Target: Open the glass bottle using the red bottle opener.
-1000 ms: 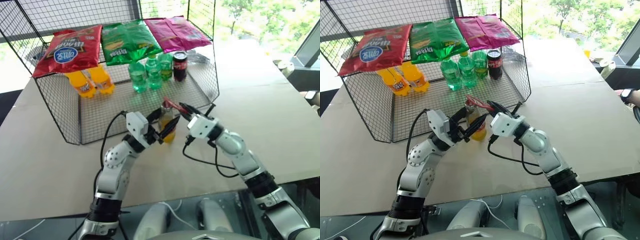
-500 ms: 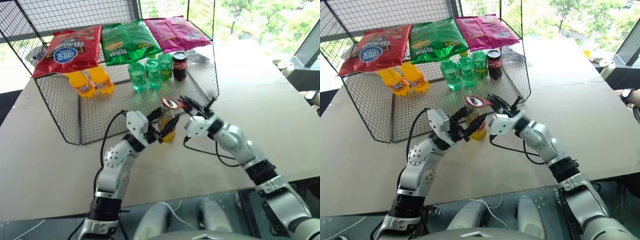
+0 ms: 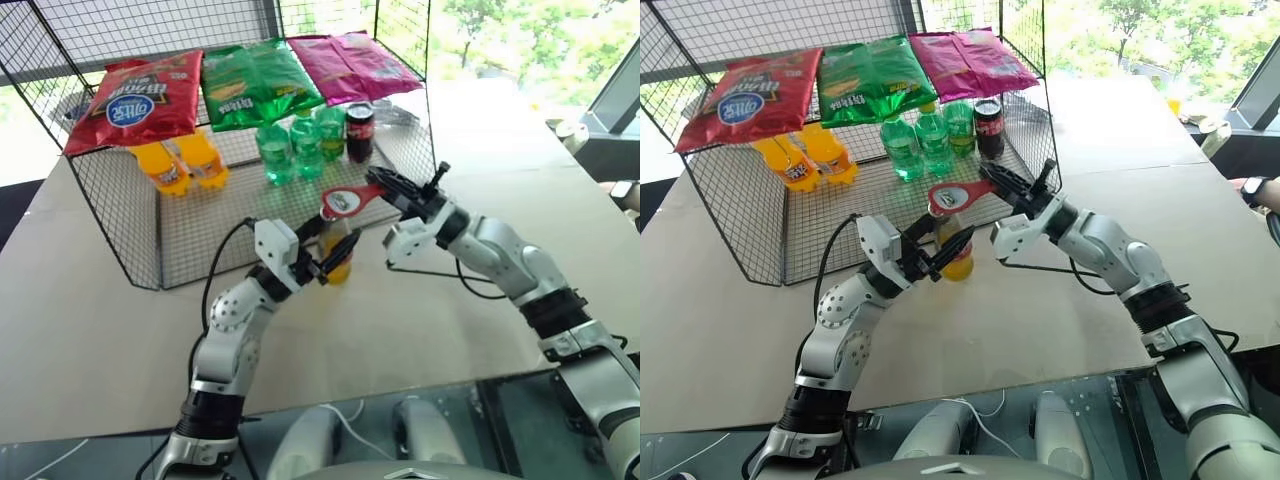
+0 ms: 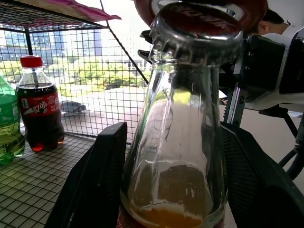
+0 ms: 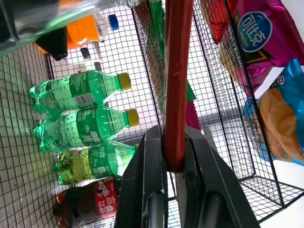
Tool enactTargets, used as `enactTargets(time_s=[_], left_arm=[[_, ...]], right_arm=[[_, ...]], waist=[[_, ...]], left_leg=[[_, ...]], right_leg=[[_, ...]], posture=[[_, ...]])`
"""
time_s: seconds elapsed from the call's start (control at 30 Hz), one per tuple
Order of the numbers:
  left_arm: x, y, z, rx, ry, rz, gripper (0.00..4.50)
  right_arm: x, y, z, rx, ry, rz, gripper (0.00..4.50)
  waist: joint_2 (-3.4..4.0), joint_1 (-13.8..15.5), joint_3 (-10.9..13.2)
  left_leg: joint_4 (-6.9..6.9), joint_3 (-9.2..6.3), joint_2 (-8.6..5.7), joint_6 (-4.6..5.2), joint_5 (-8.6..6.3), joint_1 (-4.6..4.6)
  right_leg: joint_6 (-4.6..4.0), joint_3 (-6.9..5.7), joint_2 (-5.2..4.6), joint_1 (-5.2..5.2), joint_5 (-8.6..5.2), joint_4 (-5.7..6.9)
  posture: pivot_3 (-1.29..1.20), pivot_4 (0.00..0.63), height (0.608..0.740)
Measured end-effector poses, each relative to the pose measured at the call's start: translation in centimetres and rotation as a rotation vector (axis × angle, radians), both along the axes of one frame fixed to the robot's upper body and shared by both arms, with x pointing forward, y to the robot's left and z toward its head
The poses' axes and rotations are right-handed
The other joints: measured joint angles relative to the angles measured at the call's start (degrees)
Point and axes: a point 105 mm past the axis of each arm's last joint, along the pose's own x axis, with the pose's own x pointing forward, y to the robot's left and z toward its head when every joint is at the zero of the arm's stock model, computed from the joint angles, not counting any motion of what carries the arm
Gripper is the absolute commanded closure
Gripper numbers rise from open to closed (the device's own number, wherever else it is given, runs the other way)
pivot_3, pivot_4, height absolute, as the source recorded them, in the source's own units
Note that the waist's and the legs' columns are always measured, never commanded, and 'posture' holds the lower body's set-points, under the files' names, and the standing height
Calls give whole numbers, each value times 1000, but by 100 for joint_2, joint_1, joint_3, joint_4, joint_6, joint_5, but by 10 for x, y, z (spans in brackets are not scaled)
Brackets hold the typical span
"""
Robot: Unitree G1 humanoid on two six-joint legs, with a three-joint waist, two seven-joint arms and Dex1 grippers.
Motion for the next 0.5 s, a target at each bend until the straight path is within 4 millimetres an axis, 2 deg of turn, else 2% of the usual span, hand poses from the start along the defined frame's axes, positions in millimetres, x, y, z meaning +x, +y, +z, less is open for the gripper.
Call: enactTargets(time_s=[0.5], left_arm=[[0, 0, 0, -1, 6, 2, 2274]], right_arm=[[1, -1, 0, 2, 1, -5, 4500]], waist=[[0, 1, 0]], left_leg=[[-1, -1, 0, 0, 0, 0]], right_leg=[[0, 0, 0, 0, 0, 0]], posture=[[0, 150, 740]])
